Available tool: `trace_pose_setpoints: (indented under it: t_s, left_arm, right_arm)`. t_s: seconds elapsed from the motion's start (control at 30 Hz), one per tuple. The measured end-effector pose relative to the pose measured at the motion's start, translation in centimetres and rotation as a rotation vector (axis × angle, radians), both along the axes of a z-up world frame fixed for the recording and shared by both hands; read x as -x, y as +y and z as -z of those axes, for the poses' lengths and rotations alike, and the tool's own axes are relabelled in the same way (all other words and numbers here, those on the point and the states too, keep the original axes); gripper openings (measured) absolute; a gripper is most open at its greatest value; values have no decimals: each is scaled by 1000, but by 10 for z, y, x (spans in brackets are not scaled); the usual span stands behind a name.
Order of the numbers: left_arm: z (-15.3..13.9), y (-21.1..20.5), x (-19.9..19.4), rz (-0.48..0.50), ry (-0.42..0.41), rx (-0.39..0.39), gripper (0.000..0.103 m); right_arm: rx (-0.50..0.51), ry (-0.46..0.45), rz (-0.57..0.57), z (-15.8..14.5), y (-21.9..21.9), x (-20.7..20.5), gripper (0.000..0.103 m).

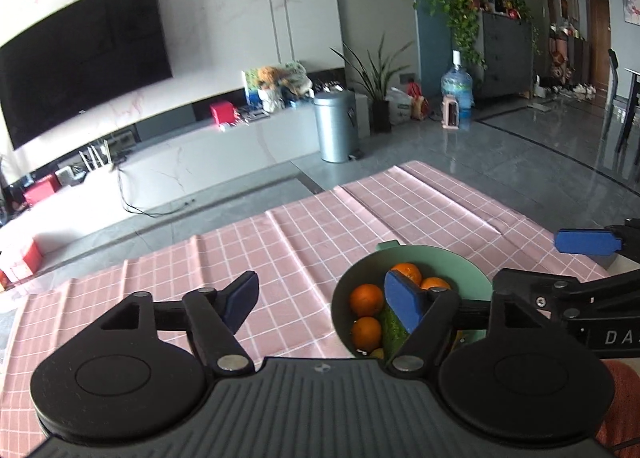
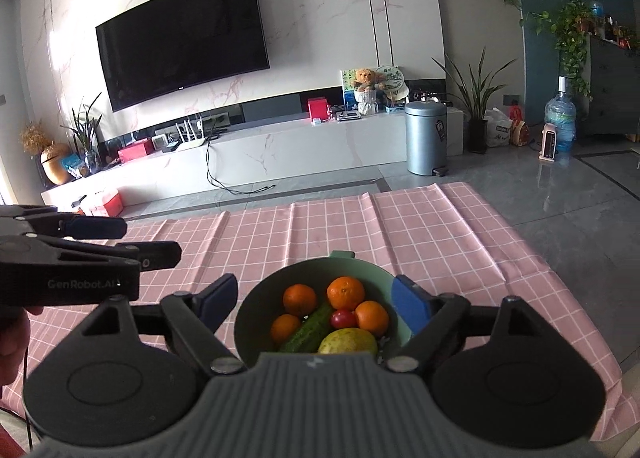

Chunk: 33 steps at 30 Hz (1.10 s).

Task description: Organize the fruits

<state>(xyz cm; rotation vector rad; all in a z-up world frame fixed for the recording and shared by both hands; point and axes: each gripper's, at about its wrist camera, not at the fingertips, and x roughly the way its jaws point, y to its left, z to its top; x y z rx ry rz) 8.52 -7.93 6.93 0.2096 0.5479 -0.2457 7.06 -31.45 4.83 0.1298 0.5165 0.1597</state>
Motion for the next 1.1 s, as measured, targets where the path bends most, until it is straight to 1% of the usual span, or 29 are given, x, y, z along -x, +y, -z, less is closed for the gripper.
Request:
trace_pose_setpoints:
  t_s: [0.13, 0.27, 0.37, 0.5, 0.73, 0.97, 1.1]
  left_arm:
    - [3, 5, 18, -44, -45, -30, 89]
    - [14, 11, 26, -63, -32, -33, 89]
    - [26, 17, 28, -87, 3, -28, 89]
    - [47, 24, 33, -113, 58, -35, 89]
    - [76, 32, 37, -141, 132, -27, 89]
    - [86, 35, 38, -147, 171, -34, 89]
    - [87, 36, 37, -152, 177, -31, 89]
  right_arm:
    - [-14, -19, 25, 4, 4, 25, 87]
    - [-10, -3, 27, 19, 12, 39, 87]
    - [19, 23, 28, 33, 17, 45, 91]
    - [62, 42, 24, 50, 21, 55, 91]
    - [90, 47, -1, 68, 27, 58, 91]
    - [52, 72, 5, 75, 23, 54, 91]
    - [60, 73, 2, 76, 25, 53, 91]
